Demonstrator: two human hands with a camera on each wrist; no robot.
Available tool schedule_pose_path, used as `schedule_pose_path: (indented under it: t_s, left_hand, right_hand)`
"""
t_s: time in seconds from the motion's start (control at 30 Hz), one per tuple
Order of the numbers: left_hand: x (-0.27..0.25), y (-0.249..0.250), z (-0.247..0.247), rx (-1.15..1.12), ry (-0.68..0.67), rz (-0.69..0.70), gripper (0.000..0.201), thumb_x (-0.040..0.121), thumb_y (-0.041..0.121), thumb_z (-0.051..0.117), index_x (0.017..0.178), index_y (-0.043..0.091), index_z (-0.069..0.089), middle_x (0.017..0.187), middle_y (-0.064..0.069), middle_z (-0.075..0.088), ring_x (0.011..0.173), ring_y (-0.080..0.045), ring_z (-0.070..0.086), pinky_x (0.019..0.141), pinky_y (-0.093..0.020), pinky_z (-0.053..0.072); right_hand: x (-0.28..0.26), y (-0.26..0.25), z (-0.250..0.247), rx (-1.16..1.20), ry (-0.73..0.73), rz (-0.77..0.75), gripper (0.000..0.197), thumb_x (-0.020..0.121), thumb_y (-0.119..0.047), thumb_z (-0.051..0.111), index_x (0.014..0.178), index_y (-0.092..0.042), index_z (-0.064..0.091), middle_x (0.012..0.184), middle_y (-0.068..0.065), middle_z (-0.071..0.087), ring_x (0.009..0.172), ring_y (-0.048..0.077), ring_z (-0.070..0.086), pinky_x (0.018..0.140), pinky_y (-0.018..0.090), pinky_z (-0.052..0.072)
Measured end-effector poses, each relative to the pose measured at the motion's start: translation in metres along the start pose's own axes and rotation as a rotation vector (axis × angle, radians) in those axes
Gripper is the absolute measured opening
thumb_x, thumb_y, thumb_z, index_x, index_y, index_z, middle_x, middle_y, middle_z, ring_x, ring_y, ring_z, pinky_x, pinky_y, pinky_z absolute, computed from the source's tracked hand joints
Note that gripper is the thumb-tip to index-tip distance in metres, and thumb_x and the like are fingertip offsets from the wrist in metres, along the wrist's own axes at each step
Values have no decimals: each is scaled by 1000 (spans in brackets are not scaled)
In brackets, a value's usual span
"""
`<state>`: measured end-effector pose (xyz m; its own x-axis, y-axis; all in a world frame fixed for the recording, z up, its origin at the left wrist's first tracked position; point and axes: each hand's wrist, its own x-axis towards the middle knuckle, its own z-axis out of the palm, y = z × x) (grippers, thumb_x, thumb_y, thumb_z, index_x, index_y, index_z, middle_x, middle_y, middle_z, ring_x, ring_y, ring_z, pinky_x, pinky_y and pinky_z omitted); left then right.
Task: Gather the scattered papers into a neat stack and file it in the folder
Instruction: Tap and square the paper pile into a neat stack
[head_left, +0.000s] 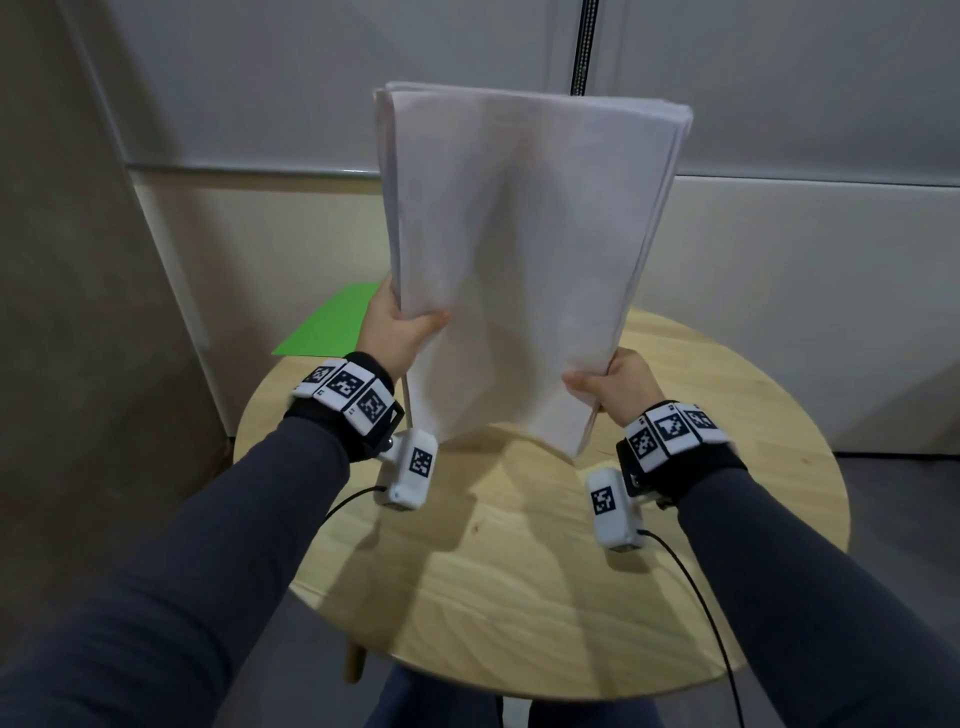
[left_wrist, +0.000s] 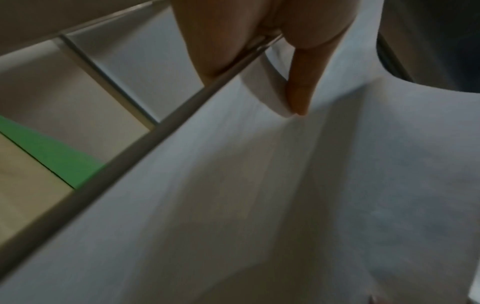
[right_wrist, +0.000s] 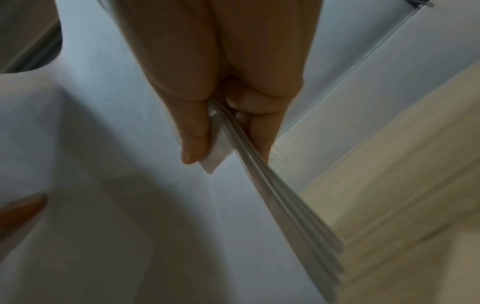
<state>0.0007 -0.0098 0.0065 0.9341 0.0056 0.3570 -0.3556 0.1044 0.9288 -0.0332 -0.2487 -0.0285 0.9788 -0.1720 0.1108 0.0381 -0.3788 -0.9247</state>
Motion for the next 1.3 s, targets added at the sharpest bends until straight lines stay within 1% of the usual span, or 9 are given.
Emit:
schedule_pose_path:
  t_s: [0.17, 0.37, 0.47, 0.57, 0.77, 0.93, 1.03, 1.17, 1.3]
  left_hand:
    - [-6, -14, -4, 3, -48, -53, 83, 48, 21, 79, 122, -2, 51, 110, -17, 65, 100, -29, 64, 91, -39, 53]
    - [19, 20, -11, -98, 38, -41, 28, 67, 20, 69, 91, 19, 55, 73, 9, 74, 66, -5, 68, 62, -21, 56]
    - [32, 39, -5, -65, 60, 67, 51, 57, 29, 78, 100, 13, 55, 96, -5, 69, 84, -19, 67, 78, -34, 57]
    - [30, 38, 4, -22, 92, 98, 62, 59, 23, 79, 114, 5, 55, 102, -10, 66, 85, -19, 65, 76, -32, 55]
    - [19, 38, 2, 36, 111, 98, 86, 54, 37, 79, 123, -3, 46, 118, -19, 60, 102, -27, 62, 91, -41, 52]
    - [4, 99, 25, 752, 491, 745, 94, 61, 54, 74, 130, -2, 44, 133, -7, 42, 130, -25, 36, 112, -36, 22]
    - [13, 141, 45, 933, 189, 893, 101, 62, 56, 69, 139, 0, 35, 141, -5, 35, 135, -24, 32, 114, -37, 20]
    - [30, 155, 58, 1283, -360, 543, 101, 64, 43, 76, 147, 21, 25, 150, -9, 35, 138, -27, 35, 112, -41, 31]
    - [29, 149, 61, 1413, -270, 450, 40, 71, 36, 74, 104, 18, 63, 103, -13, 65, 100, -32, 59, 76, -36, 43]
  right_hand:
    - [-6, 9, -2, -41, -140, 59, 32, 76, -13, 76, 104, -17, 60, 107, 6, 68, 94, 22, 63, 86, 36, 52]
    - [9, -30, -25, 215, -55, -68, 30, 74, -25, 75, 98, -22, 59, 97, 3, 68, 97, 29, 65, 90, 52, 52]
    - [19, -64, -29, 308, 26, -159, 40, 63, -39, 75, 93, -22, 55, 97, 7, 66, 93, 30, 64, 78, 42, 54]
    - [23, -74, -27, 337, 79, -216, 54, 52, -49, 80, 94, -22, 58, 105, 11, 68, 98, 33, 66, 86, 45, 54]
    - [15, -51, -13, 382, 83, -210, 26, 72, -25, 72, 96, -17, 64, 99, 12, 69, 93, 27, 65, 96, 54, 49]
    - [13, -50, -12, 402, 65, -237, 31, 78, -16, 69, 107, -12, 61, 99, 10, 69, 93, 27, 65, 92, 43, 50]
    - [11, -48, -12, 409, 54, -252, 23, 83, -3, 65, 105, -11, 61, 81, -5, 73, 77, 12, 68, 79, 29, 56]
    - [3, -49, -15, 379, 50, -274, 29, 84, 0, 64, 112, -5, 60, 83, -8, 70, 71, 1, 68, 75, 21, 57]
    - [1, -49, -11, 372, 88, -278, 28, 80, -2, 70, 107, -6, 62, 85, -6, 72, 79, 5, 67, 80, 24, 55]
